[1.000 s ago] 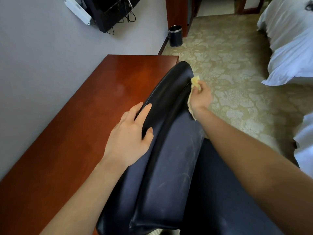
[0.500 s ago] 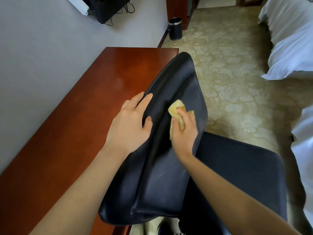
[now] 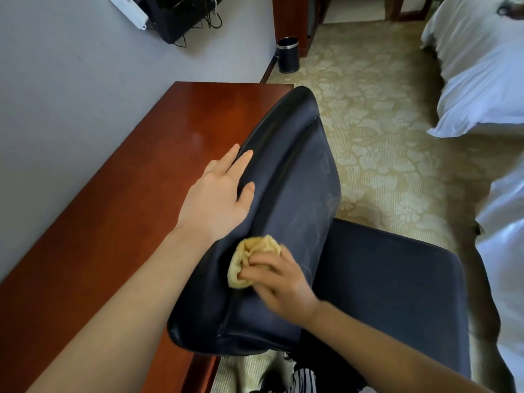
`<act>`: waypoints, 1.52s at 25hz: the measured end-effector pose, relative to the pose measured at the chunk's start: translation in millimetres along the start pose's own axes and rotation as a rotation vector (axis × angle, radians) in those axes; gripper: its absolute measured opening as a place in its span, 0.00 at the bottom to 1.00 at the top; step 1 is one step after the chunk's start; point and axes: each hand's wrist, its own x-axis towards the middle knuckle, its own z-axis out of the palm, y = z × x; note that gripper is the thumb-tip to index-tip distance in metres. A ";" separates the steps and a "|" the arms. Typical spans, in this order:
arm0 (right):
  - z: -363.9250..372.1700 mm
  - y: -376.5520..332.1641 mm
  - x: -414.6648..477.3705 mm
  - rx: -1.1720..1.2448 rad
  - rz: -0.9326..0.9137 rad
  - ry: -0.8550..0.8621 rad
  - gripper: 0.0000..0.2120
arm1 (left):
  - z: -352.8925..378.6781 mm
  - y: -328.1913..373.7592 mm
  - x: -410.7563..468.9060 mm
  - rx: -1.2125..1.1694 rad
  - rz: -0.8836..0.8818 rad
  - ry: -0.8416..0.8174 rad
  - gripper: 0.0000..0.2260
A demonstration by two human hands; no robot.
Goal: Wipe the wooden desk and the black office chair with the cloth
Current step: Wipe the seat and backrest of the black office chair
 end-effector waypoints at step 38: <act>16.7 -42.6 -83.9 0.182 1.121 0.288 0.17 | -0.7 -21.4 -88.6 -0.305 0.078 0.005 0.22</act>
